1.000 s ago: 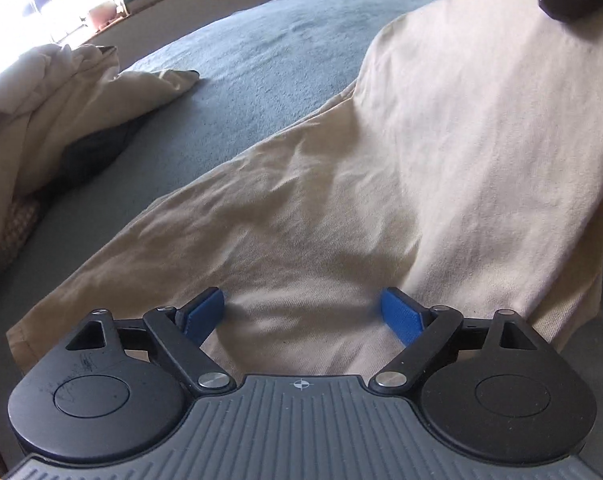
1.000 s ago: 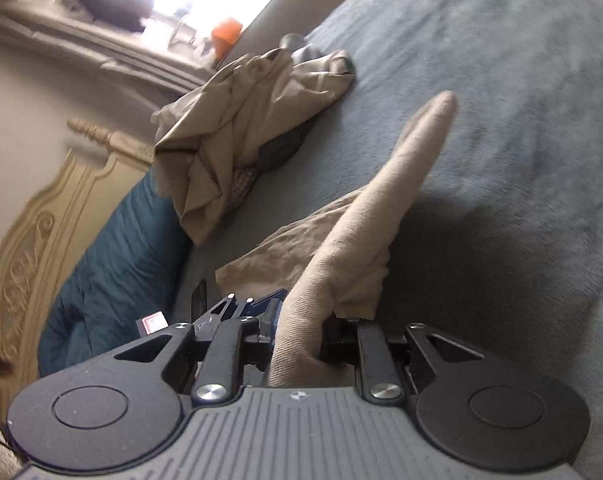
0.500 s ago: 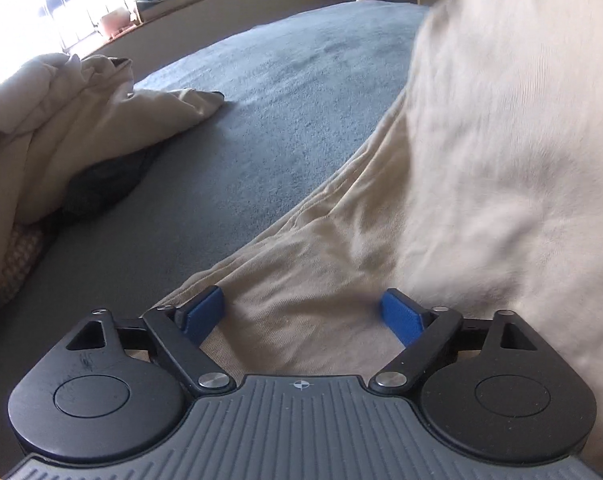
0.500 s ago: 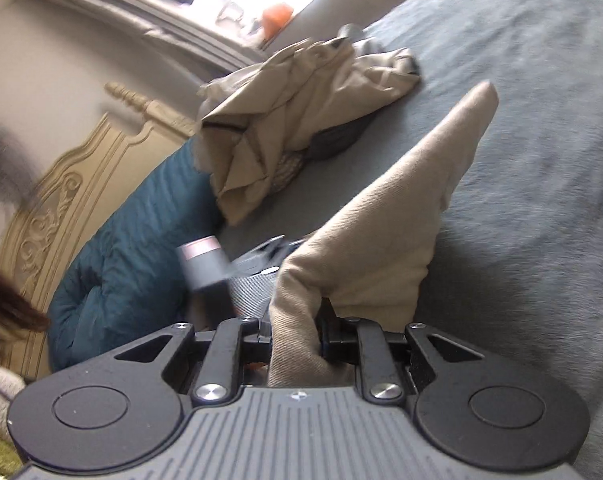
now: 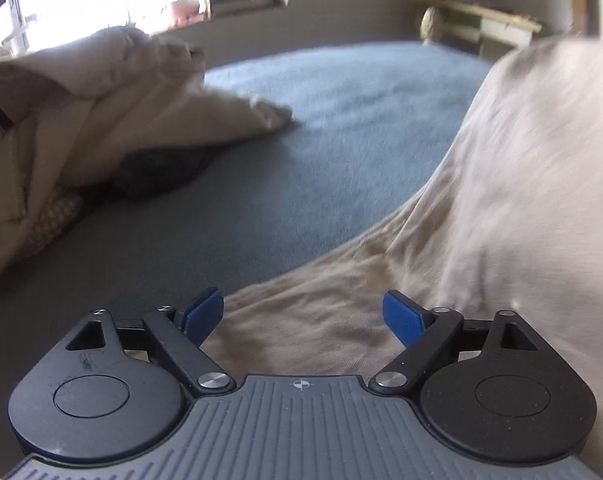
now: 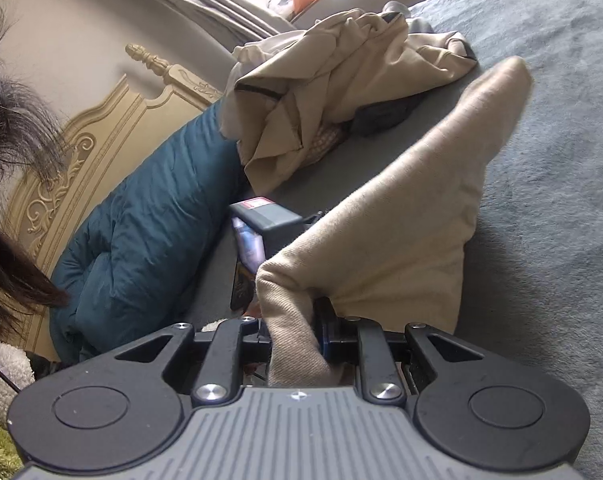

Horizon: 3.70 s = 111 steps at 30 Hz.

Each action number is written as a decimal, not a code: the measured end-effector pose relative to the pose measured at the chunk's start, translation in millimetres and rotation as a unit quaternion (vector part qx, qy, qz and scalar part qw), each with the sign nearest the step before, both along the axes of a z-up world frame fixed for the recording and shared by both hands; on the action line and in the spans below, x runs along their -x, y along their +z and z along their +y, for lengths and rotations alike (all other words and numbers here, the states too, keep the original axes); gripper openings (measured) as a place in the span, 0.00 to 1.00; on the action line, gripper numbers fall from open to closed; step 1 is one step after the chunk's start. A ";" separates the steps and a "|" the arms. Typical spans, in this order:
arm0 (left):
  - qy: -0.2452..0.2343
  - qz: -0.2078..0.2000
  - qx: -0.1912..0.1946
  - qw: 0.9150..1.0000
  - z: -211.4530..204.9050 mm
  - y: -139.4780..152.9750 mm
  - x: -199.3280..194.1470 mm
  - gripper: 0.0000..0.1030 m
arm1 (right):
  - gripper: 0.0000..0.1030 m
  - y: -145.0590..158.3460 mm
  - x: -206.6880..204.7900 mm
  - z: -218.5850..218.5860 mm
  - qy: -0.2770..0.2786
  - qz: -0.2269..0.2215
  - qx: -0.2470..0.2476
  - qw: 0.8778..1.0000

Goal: Fold clothes

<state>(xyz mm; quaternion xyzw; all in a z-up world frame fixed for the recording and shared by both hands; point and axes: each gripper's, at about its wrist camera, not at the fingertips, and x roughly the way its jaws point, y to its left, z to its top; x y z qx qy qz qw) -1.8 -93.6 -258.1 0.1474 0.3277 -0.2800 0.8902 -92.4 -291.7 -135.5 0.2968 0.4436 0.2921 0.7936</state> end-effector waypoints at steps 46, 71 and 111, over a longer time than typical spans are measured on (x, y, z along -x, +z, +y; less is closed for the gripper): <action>0.190 0.166 0.137 0.958 224.7 4.9 49.3 0.87 | 0.70 -60.4 -28.7 235.4 0.188 -0.066 0.290 0.936; 0.183 0.293 0.289 0.893 208.3 -5.2 9.3 0.56 | 0.65 -51.4 48.5 238.7 0.185 -0.253 0.406 0.858; 0.178 0.313 0.280 0.890 146.5 -25.6 -42.3 0.46 | 0.15 -48.3 23.3 165.9 0.153 -0.207 0.188 0.948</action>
